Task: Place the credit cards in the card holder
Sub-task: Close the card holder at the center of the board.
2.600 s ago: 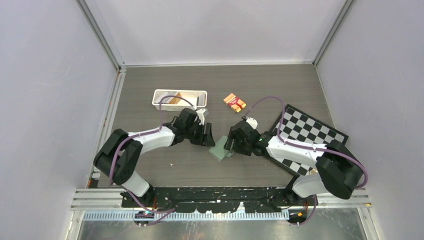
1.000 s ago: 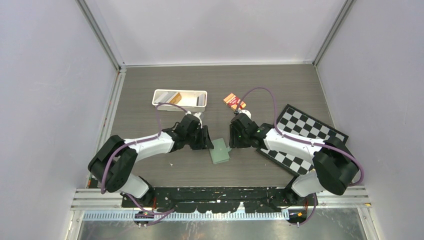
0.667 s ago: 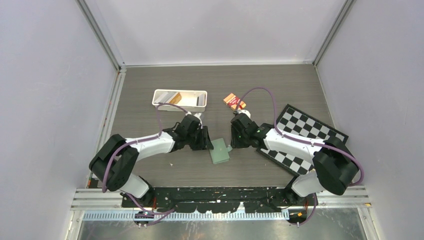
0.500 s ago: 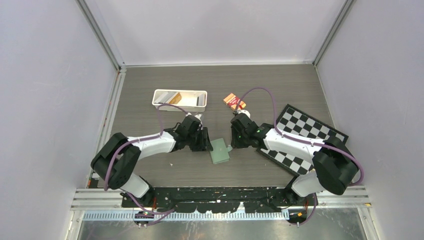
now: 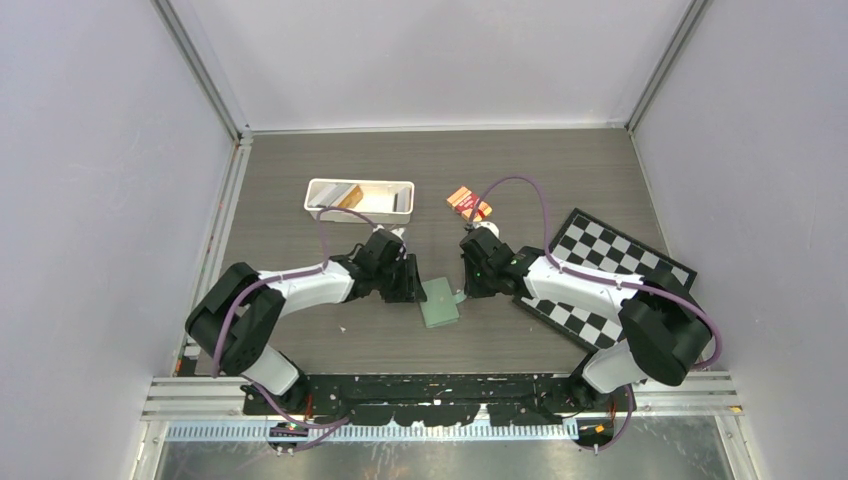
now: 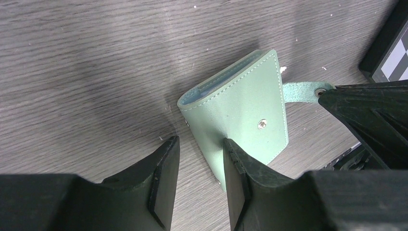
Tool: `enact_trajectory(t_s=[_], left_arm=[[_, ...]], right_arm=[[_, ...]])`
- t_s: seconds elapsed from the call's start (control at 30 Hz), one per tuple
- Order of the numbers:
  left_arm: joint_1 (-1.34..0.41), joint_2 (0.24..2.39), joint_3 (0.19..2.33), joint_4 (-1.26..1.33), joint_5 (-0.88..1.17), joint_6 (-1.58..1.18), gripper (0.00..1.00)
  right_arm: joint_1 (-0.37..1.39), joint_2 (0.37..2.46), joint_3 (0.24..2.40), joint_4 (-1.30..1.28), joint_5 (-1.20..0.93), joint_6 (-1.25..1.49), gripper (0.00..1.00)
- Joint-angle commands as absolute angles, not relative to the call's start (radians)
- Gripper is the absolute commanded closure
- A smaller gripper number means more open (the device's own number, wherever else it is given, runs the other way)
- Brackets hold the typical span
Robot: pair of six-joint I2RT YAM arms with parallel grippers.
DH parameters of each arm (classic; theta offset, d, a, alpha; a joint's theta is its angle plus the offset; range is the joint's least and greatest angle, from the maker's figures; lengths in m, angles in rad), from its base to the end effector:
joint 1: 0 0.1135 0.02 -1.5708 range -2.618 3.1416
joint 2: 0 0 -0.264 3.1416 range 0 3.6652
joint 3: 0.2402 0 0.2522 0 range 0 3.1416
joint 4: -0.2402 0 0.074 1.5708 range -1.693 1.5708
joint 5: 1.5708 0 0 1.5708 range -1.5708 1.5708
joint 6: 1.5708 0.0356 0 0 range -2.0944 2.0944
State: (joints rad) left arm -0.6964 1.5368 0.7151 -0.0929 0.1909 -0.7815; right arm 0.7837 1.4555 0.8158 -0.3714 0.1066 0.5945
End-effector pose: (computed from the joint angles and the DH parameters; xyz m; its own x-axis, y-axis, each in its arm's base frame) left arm 0.2168 -0.1901 0.1525 -0.9376 -0.1174 -0.3272 0.0820 0.8399 -0.5364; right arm 0.2010 0.1950 0.1849 -0.8680 -0.0787 -0.4903 -0.2121 0.9515 0.2227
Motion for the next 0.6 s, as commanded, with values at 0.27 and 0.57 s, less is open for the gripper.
enact_trajectory(t_s=[0.27,0.57], left_arm=[[-0.698,1.582,0.761,-0.144,0.161,-0.749,0.6],[-0.698,1.587,0.762,-0.15,0.16,-0.743,0.6]], right_arm=[[0.788,1.43,0.855,-0.355,0.089,0.592,0.87],[0.787,1.425,0.862,-0.356,0.084,0.595,0.87]])
